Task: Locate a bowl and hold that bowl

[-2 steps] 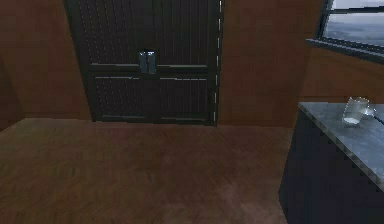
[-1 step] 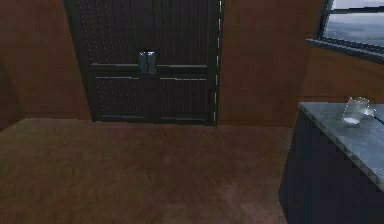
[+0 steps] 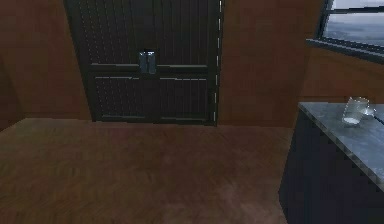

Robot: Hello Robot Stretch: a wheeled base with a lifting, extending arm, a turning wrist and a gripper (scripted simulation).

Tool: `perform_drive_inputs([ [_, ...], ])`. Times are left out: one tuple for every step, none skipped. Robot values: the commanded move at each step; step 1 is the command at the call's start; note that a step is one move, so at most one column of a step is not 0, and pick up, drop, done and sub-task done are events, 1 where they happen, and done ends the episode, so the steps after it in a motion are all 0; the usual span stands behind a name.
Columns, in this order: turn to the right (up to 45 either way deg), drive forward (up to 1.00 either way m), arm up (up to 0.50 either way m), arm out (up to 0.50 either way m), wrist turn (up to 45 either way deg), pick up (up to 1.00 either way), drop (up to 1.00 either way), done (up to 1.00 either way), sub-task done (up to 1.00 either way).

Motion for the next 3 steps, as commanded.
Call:
perform_drive_inputs([
  [0.0,0.00,0.00,0.00,45.0,0.00,0.00,0.00,0.00],
  [0.0,0.00,0.00,0.00,45.0,0.00,0.00,0.00,0.00],
  [0.0,0.00,0.00,0.00,21.0,0.00,0.00,0.00,0.00],
])
